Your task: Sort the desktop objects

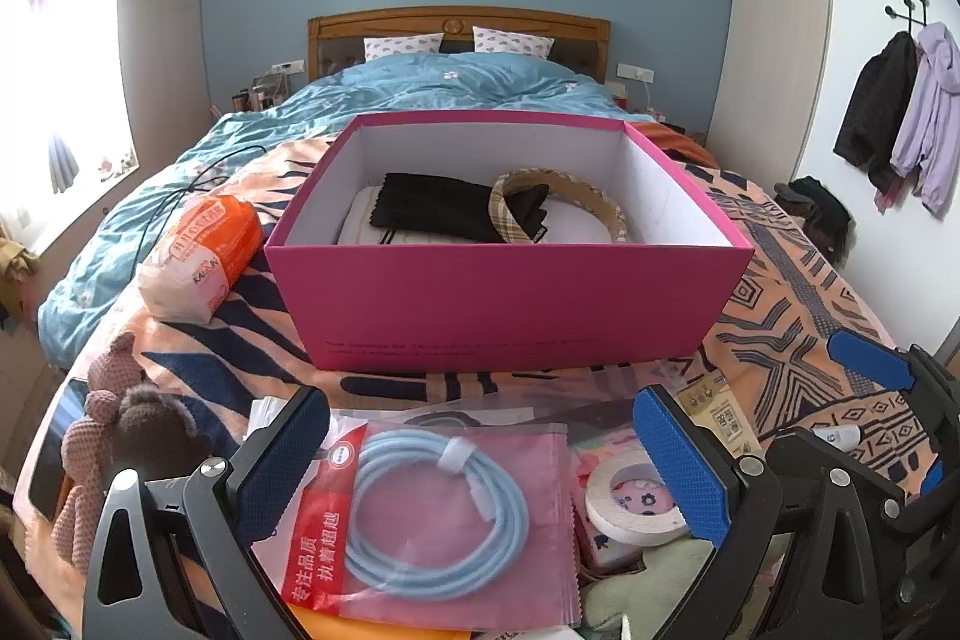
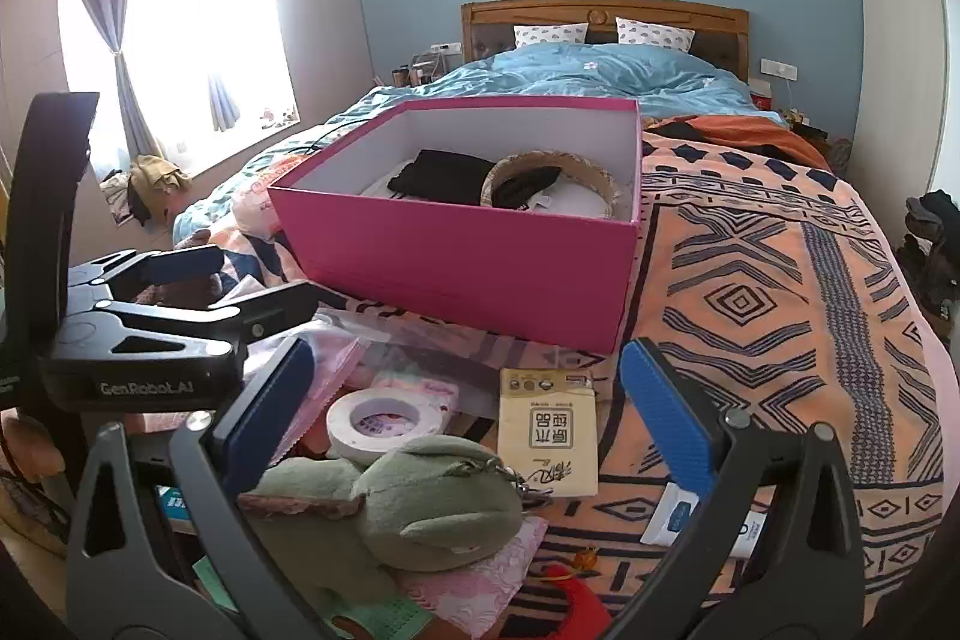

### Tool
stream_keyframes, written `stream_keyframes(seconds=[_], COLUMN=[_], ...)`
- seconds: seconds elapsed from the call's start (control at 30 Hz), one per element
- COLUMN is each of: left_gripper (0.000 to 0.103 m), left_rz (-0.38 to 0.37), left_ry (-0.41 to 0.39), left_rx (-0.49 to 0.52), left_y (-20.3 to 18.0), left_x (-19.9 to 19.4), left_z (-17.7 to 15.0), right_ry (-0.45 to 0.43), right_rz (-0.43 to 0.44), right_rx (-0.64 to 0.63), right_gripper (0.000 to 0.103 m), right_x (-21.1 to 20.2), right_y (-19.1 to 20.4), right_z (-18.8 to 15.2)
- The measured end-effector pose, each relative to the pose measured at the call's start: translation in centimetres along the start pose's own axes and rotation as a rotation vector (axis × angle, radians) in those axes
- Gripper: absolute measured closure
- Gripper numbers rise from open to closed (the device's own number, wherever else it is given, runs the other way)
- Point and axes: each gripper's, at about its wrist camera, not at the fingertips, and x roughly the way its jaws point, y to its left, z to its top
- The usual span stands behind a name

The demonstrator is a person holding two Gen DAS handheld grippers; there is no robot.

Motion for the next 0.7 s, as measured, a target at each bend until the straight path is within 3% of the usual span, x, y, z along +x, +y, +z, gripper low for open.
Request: stream_keyframes(seconds=[0.7], left_gripper=[0.0], left_rz=[-0.002], left_ry=[0.001], left_rx=[-0.013], left_y=[0.1], left_x=[-0.19], left_z=[-0.29], right_ry=[-0.011], right_rz=[0.015], right_rx=[-0.003], right_gripper=[0.0], right_x=[-0.28], right_y=[0.26], right_z=[-0.19])
